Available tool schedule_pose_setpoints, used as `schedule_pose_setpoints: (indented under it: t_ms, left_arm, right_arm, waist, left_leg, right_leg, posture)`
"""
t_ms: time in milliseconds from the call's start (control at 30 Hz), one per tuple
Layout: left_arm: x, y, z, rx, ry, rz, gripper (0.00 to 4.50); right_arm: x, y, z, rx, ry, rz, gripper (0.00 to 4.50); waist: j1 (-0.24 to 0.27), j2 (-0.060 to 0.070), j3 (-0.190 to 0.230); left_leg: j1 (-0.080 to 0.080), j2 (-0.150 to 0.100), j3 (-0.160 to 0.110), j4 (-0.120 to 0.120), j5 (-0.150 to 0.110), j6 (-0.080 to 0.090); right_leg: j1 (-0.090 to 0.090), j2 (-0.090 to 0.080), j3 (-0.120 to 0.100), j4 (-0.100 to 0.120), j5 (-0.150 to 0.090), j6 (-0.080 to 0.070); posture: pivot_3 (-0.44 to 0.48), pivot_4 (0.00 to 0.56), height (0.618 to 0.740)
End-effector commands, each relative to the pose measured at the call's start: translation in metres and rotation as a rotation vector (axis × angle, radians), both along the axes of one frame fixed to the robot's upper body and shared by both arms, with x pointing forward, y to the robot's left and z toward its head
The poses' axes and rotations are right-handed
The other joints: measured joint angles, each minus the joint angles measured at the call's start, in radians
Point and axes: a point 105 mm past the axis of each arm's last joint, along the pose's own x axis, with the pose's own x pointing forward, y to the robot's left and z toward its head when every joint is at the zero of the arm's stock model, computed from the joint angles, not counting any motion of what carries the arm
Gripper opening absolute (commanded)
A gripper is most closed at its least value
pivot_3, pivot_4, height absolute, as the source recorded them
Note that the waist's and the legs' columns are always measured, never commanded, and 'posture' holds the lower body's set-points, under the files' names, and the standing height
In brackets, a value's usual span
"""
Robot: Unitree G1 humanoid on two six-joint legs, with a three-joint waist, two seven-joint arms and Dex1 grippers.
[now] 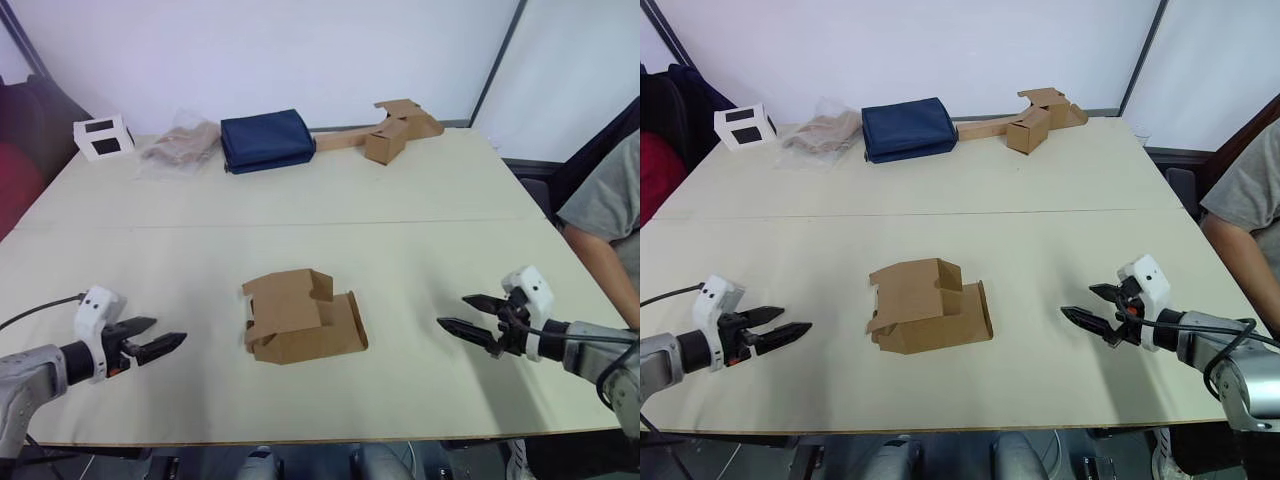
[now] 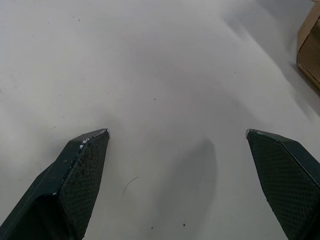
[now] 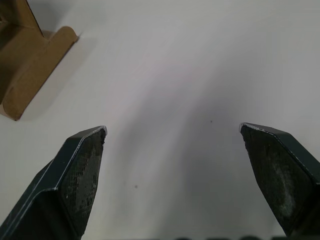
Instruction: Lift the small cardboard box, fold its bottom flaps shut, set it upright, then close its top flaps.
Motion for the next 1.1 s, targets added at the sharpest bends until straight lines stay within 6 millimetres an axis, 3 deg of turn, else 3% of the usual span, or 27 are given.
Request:
schedule_pose_setpoints:
  t_ms: [33, 833, 1033, 1100]
  left_arm:
    - [0.005, 0.002, 0.018, -0.008, -0.064, 0.005, 4.50]
    - [0.014, -0.006, 0.022, -0.002, -0.075, 0.011, 4.50]
    - [0.016, -0.004, 0.018, -0.034, -0.027, 0.003, 4.50]
    - [0.018, -0.009, 0.021, -0.125, -0.007, 0.014, 4.50]
  right_arm:
    - [0.001, 0.005, 0.009, 0.003, -0.033, 0.016, 4.47]
    - [0.012, -0.002, 0.015, -0.081, -0.101, 0.020, 4.47]
    - [0.009, -0.002, 0.018, -0.086, -0.117, 0.014, 4.47]
    - [0.006, 0.000, 0.020, -0.086, -0.119, 0.023, 4.47]
  waist:
    - [0.000, 0.000, 0.000]
    - [0.000, 0.000, 0.000]
    - [0.000, 0.000, 0.000]
    - [0.000, 0.000, 0.000]
  left_leg:
    - [0.000, 0.000, 0.000, 0.000, 0.000, 0.000]
    - [0.000, 0.000, 0.000, 0.000, 0.000, 0.000]
    - [0.000, 0.000, 0.000, 0.001, 0.000, 0.000]
    - [0.000, 0.000, 0.000, 0.000, 0.000, 0.000]
  right_leg:
    - [0.000, 0.000, 0.000, 0.000, 0.000, 0.000]
    - [0.000, 0.000, 0.000, 0.000, 0.000, 0.000]
    - [0.000, 0.000, 0.000, 0.000, 0.000, 0.000]
    - [0.000, 0.000, 0.000, 0.000, 0.000, 0.000]
  posture:
    - [0.000, 0.150, 0.740]
    - [0.000, 0.150, 0.740]
    - [0.000, 0.150, 0.740]
    - [0.000, 0.150, 0.740]
